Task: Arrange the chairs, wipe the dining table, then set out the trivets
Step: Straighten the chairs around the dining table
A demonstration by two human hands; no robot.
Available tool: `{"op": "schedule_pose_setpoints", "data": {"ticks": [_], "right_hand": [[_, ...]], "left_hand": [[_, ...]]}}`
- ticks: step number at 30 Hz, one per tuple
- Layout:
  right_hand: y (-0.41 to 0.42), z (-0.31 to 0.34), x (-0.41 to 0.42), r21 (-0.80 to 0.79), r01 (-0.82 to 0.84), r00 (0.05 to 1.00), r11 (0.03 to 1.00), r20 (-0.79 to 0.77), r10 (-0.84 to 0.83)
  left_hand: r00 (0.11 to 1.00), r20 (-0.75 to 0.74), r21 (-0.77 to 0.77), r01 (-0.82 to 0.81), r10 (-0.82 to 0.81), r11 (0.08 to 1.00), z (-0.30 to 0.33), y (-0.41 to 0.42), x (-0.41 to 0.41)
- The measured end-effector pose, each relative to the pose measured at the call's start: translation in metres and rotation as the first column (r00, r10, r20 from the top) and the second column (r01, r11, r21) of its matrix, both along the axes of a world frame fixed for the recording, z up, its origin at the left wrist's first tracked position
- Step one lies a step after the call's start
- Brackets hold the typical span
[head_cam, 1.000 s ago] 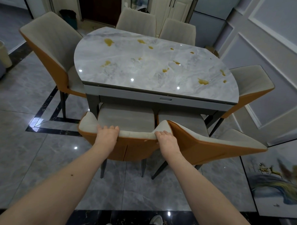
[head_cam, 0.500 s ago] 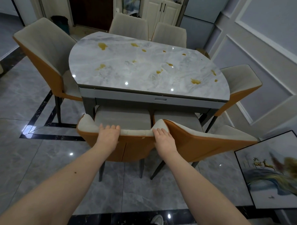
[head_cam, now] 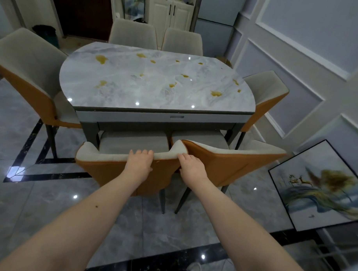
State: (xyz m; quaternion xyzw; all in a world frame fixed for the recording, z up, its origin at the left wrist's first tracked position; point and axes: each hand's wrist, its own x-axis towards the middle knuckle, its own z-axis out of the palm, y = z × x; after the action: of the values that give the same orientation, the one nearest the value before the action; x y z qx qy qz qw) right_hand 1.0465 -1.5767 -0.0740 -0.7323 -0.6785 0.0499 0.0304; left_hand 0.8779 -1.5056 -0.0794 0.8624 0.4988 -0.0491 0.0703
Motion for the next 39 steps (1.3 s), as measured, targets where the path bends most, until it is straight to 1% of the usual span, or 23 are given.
{"op": "schedule_pose_setpoints", "data": {"ticks": [4, 9, 14, 16, 19, 24, 27, 31, 34, 39], "right_hand": [[-0.015, 0.005, 0.024, 0.034, 0.05, 0.999, 0.998, -0.02, -0.049], [-0.037, 0.01, 0.075, 0.04, 0.097, 0.995, 0.994, -0.018, -0.097], [-0.064, 0.015, 0.148, 0.056, 0.144, 0.99, 0.988, -0.003, -0.144], [-0.082, 0.018, 0.189, 0.06, 0.172, 0.985, 0.983, 0.013, -0.173], [-0.112, 0.024, 0.255, 0.051, 0.218, 0.975, 0.975, 0.029, -0.22], [-0.159, 0.024, 0.355, -0.013, 0.327, 0.944, 0.945, 0.052, -0.326], [-0.177, 0.019, 0.402, -0.039, 0.381, 0.923, 0.924, 0.071, -0.377], [-0.182, 0.011, 0.456, -0.062, 0.447, 0.894, 0.892, 0.071, -0.443], [-0.171, 0.005, 0.498, -0.076, 0.459, 0.888, 0.885, 0.076, -0.454], [-0.133, 0.004, 0.569, -0.083, 0.472, 0.88, 0.878, 0.097, -0.464]], "left_hand": [[0.998, -0.008, 0.021, 0.058, -0.058, 0.998, 0.011, -0.009, 0.029], [0.994, -0.004, 0.074, 0.112, -0.112, 0.991, 0.018, -0.024, 0.091], [0.983, 0.018, 0.093, 0.181, -0.184, 0.979, 0.024, -0.043, 0.183], [0.971, 0.026, 0.098, 0.233, -0.237, 0.968, 0.026, -0.059, 0.233], [0.949, 0.079, 0.109, 0.296, -0.305, 0.949, 0.028, -0.085, 0.305], [0.905, 0.129, 0.084, 0.398, -0.406, 0.914, 0.039, -0.124, 0.405], [0.884, 0.143, 0.072, 0.44, -0.446, 0.895, 0.04, -0.134, 0.453], [0.867, 0.111, 0.076, 0.48, -0.486, 0.874, 0.029, -0.129, 0.516], [0.858, 0.058, 0.076, 0.506, -0.511, 0.859, 0.018, -0.115, 0.566], [0.845, 0.078, 0.065, 0.524, -0.528, 0.849, 0.007, -0.075, 0.645]]}}
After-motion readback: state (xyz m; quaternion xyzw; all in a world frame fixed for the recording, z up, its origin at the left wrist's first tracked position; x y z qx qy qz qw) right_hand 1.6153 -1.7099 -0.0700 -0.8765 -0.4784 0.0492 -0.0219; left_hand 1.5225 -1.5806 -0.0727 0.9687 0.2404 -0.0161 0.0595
